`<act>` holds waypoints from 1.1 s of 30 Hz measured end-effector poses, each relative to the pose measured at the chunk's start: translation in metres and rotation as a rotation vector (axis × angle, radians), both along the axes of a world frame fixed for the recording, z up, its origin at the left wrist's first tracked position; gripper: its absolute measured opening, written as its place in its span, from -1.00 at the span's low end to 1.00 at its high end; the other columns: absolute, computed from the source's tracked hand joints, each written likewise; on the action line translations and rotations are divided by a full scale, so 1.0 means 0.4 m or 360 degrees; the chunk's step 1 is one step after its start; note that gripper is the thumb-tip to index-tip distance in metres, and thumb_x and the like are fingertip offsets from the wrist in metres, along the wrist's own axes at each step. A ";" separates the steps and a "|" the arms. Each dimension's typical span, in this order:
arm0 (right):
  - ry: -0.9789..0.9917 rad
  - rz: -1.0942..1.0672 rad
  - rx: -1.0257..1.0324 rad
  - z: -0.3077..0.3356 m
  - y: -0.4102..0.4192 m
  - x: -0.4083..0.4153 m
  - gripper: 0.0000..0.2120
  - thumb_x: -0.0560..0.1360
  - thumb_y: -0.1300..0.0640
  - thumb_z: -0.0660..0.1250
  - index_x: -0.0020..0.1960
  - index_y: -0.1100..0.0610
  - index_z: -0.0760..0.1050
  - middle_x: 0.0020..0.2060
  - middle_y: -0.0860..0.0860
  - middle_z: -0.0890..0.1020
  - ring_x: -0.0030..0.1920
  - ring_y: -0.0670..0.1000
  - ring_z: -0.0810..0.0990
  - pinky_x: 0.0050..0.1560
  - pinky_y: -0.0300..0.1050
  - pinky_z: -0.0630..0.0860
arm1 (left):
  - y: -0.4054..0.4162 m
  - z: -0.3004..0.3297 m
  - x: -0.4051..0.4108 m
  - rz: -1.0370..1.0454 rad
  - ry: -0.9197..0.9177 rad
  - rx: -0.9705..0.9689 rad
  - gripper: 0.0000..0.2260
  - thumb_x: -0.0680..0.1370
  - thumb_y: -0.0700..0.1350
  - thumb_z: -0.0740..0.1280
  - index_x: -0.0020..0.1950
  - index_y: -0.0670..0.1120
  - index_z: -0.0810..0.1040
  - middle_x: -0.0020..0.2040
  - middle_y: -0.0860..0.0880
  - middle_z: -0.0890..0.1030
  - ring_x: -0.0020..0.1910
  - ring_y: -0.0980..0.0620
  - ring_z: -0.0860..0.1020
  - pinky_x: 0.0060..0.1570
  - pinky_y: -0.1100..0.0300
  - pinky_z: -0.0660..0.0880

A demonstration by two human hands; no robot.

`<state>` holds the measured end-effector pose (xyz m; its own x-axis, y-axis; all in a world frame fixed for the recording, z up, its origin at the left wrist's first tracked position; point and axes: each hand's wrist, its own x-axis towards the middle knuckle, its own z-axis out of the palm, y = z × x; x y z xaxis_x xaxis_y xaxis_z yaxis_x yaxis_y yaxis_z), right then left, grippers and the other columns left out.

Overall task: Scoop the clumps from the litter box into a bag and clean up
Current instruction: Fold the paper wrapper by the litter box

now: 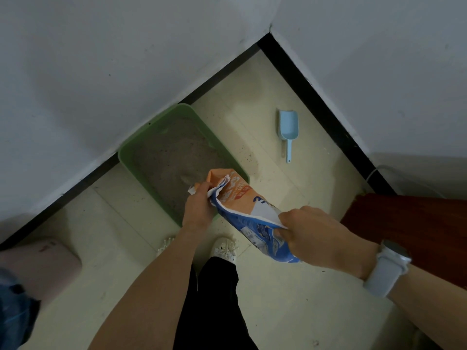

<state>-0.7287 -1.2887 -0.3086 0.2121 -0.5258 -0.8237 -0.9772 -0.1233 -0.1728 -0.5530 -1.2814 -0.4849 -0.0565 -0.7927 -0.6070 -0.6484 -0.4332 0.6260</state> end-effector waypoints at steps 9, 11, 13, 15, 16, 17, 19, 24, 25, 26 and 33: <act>-0.0018 -0.0013 -0.0107 -0.024 0.050 -0.027 -0.75 0.59 0.02 0.06 0.13 0.12 0.40 0.08 0.12 0.54 0.00 0.12 0.50 -0.18 -0.24 0.24 | 0.001 -0.014 0.005 -0.0010 -0.0072 -0.0009 -0.79 0.59 -0.20 0.20 0.20 -0.17 0.49 0.10 -0.19 0.58 -0.01 -0.09 0.54 -0.14 0.35 0.32; -0.0015 -0.0045 -0.0117 -0.028 0.067 -0.034 -0.74 0.59 0.02 0.04 0.15 0.12 0.39 0.09 0.10 0.54 0.03 0.10 0.52 -0.18 -0.26 0.23 | 0.001 -0.022 0.009 -0.0059 -0.0116 -0.0029 -0.80 0.58 -0.22 0.20 0.18 -0.18 0.50 0.07 -0.20 0.59 -0.04 -0.08 0.53 -0.16 0.34 0.30; -0.0003 -0.0080 -0.0120 -0.037 0.080 -0.039 -0.74 0.58 0.02 0.04 0.14 0.12 0.40 0.09 0.12 0.54 0.03 0.12 0.52 -0.18 -0.24 0.24 | 0.000 -0.026 0.010 -0.0148 -0.0182 -0.0038 -0.77 0.56 -0.25 0.22 0.20 -0.20 0.51 0.07 -0.21 0.60 0.01 -0.17 0.55 -0.09 0.19 0.37; 0.0004 -0.0127 -0.0108 -0.046 0.088 -0.042 -0.74 0.58 0.03 0.05 0.12 0.13 0.41 0.07 0.14 0.54 0.02 0.15 0.52 -0.17 -0.21 0.25 | 0.000 -0.027 0.007 -0.0206 -0.0221 -0.0027 -0.77 0.56 -0.26 0.23 0.20 -0.21 0.50 0.07 -0.22 0.60 0.02 -0.21 0.55 -0.04 0.11 0.41; 0.0001 -0.0145 -0.0102 -0.049 0.093 -0.043 -0.74 0.58 0.03 0.06 0.11 0.13 0.41 0.07 0.15 0.54 0.02 0.16 0.52 -0.17 -0.20 0.26 | 0.001 -0.029 0.004 -0.0231 -0.0238 -0.0028 -0.78 0.56 -0.25 0.23 0.20 -0.20 0.50 0.08 -0.22 0.60 0.02 -0.21 0.55 -0.03 0.10 0.41; -0.0005 -0.0155 -0.0099 -0.053 0.097 -0.045 -0.75 0.58 0.03 0.06 0.11 0.13 0.42 0.06 0.15 0.54 0.02 0.16 0.52 -0.16 -0.20 0.27 | 0.004 -0.031 0.003 -0.0253 -0.0252 -0.0027 -0.78 0.56 -0.24 0.23 0.19 -0.20 0.50 0.08 -0.22 0.60 0.03 -0.21 0.55 -0.03 0.10 0.41; -0.0010 -0.0183 -0.0090 -0.062 0.108 -0.051 -0.75 0.58 0.03 0.06 0.11 0.14 0.42 0.06 0.16 0.54 0.03 0.17 0.51 -0.15 -0.19 0.27 | 0.010 -0.034 0.000 -0.0263 -0.0265 -0.0035 -0.79 0.56 -0.24 0.23 0.18 -0.20 0.50 0.06 -0.22 0.60 0.01 -0.22 0.55 -0.10 0.15 0.37; 0.0060 -0.0237 -0.0055 -0.093 0.152 -0.082 -0.72 0.59 0.00 0.03 0.16 0.11 0.40 0.09 0.14 0.54 0.07 0.16 0.51 -0.10 -0.16 0.35 | 0.003 -0.026 0.001 -0.0234 -0.0329 -0.0065 -0.82 0.55 -0.26 0.23 0.13 -0.20 0.51 -0.01 -0.25 0.61 -0.05 -0.23 0.53 -0.18 0.10 0.35; 0.0082 -0.0253 -0.0049 -0.099 0.167 -0.087 -0.71 0.60 0.00 0.03 0.17 0.11 0.40 0.10 0.13 0.54 0.08 0.14 0.51 -0.08 -0.16 0.35 | 0.001 -0.023 0.001 -0.0265 -0.0342 -0.0065 -0.81 0.55 -0.26 0.24 0.14 -0.20 0.51 -0.01 -0.24 0.61 -0.04 -0.23 0.53 -0.15 0.08 0.37; 0.0113 -0.0275 -0.0042 -0.105 0.183 -0.092 -0.71 0.60 -0.01 0.03 0.18 0.10 0.40 0.11 0.12 0.55 0.10 0.13 0.51 -0.06 -0.16 0.37 | 0.002 -0.020 0.000 -0.0305 -0.0348 -0.0066 -0.81 0.55 -0.26 0.24 0.15 -0.20 0.51 0.00 -0.24 0.61 -0.02 -0.23 0.53 -0.11 0.05 0.40; 0.0357 -0.0583 -0.0012 -0.191 0.256 -0.137 -0.74 0.58 0.05 0.05 0.20 0.05 0.40 0.10 0.07 0.57 0.10 0.13 0.54 -0.01 -0.12 0.44 | 0.034 0.014 -0.003 -0.0447 -0.0432 -0.0104 -0.78 0.55 -0.28 0.20 0.18 -0.20 0.50 -0.02 -0.30 0.60 -0.03 -0.29 0.54 -0.11 -0.03 0.39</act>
<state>-0.7837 -1.1862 -0.3850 -0.1740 -0.5392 -0.8240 -0.9700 0.2383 0.0488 -0.5543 -1.2680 -0.4795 -0.1211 -0.8066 -0.5786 -0.8819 -0.1801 0.4357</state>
